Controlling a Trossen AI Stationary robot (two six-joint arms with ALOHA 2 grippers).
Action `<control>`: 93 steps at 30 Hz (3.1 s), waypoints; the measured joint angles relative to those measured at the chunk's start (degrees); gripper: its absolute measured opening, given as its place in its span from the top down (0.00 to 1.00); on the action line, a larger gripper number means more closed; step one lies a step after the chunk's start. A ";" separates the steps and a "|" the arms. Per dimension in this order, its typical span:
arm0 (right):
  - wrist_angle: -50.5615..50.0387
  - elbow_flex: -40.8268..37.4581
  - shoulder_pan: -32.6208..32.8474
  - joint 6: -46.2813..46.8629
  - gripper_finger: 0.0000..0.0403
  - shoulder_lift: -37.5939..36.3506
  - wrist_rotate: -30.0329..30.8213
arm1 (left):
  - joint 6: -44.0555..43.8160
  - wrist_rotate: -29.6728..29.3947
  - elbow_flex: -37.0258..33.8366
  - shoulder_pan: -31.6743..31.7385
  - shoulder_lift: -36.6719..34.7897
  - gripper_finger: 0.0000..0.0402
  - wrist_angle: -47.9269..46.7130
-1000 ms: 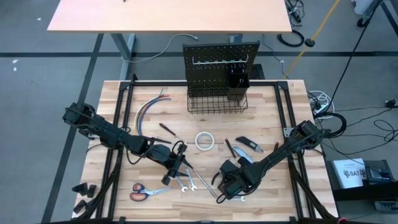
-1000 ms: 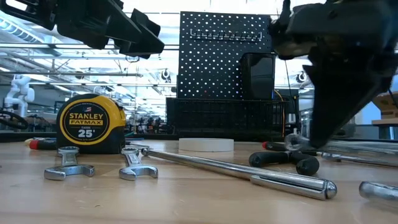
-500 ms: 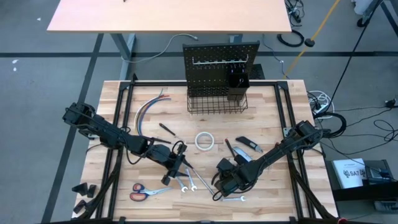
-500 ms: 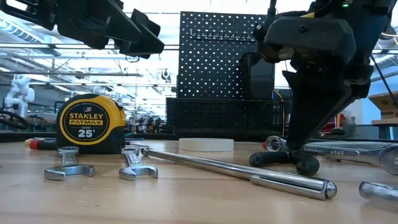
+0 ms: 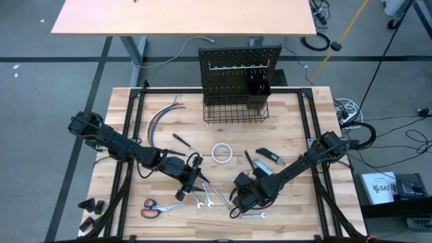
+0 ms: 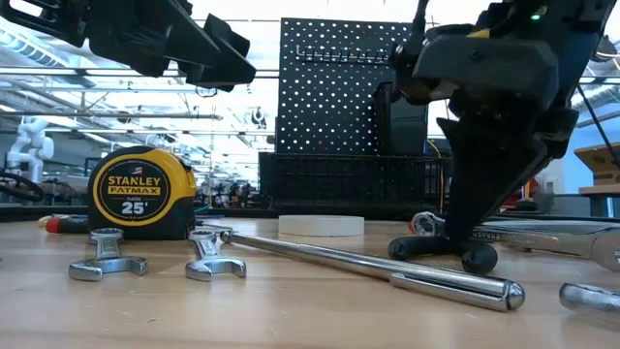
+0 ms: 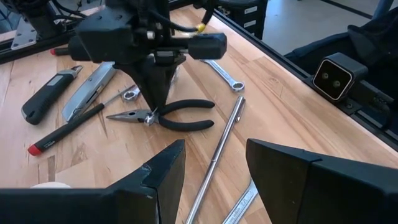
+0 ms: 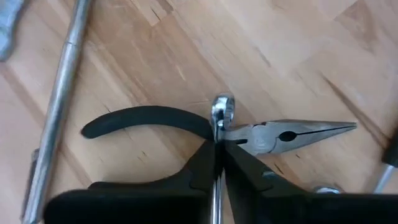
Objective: Hang tools onto peg board
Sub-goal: Put the wrench into the black bin on the peg board
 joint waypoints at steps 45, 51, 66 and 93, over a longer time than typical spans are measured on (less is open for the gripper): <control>-4.03 -0.31 -1.07 -0.65 0.73 -2.82 -0.87 | -0.05 0.02 0.00 0.00 0.00 0.56 -1.20; -3.94 -0.27 -1.09 -0.65 0.73 -4.66 -0.56 | -0.05 0.00 0.00 0.01 0.00 0.56 -1.20; -5.94 -0.16 0.66 0.36 0.73 -5.32 -4.87 | -0.05 0.02 0.00 0.01 0.00 0.56 -1.36; -4.45 -0.05 1.26 2.68 0.94 1.12 -5.96 | -0.05 0.00 0.00 -0.01 0.00 0.56 -1.57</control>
